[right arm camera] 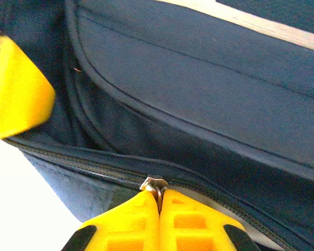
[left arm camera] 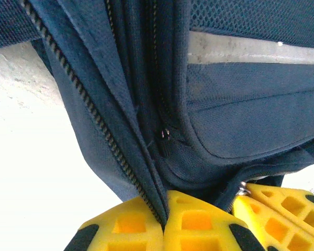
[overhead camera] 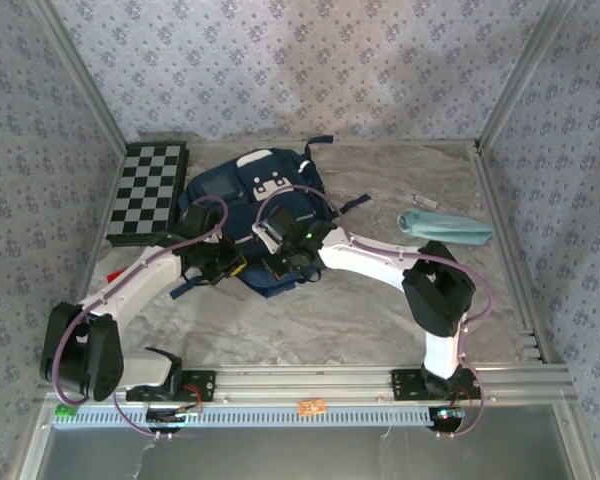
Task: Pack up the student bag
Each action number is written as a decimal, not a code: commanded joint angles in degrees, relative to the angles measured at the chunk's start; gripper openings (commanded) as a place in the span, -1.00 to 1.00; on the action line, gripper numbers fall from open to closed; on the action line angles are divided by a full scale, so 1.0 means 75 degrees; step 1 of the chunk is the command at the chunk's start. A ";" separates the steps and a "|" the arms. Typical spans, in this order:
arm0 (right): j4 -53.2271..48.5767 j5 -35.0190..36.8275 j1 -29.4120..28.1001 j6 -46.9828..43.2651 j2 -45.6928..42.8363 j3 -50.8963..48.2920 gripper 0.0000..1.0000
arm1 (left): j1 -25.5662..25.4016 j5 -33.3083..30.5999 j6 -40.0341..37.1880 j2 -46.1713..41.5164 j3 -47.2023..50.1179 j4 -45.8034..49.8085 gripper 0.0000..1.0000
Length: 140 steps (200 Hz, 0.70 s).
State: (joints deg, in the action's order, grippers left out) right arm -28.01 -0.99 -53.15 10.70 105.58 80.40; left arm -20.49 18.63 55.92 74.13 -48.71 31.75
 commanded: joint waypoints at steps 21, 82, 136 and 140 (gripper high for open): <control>-0.1899 0.1659 0.0254 0.0988 -0.0596 -0.0247 -1.00 | 0.0481 -0.0363 -0.0560 -0.0505 -0.0454 0.0615 -1.00; -0.1741 0.0755 -0.0220 0.1285 -0.1248 -0.0757 -1.00 | 0.0494 -0.0689 -0.1469 -0.0320 -0.0807 0.0223 -1.00; -0.0559 -0.0348 -0.0803 0.2804 -0.1456 -0.0886 -1.00 | 0.0517 -0.0456 -0.3195 -0.0126 -0.1178 -0.1170 -1.00; -0.0444 -0.0400 -0.0806 0.2948 -0.1401 -0.0848 -1.00 | 0.0528 -0.0462 -0.3320 -0.0102 -0.1181 -0.1259 -1.00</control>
State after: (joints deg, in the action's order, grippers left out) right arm -32.93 2.11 -57.76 24.86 95.90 73.87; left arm -17.52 17.21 40.18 73.19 -53.25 34.50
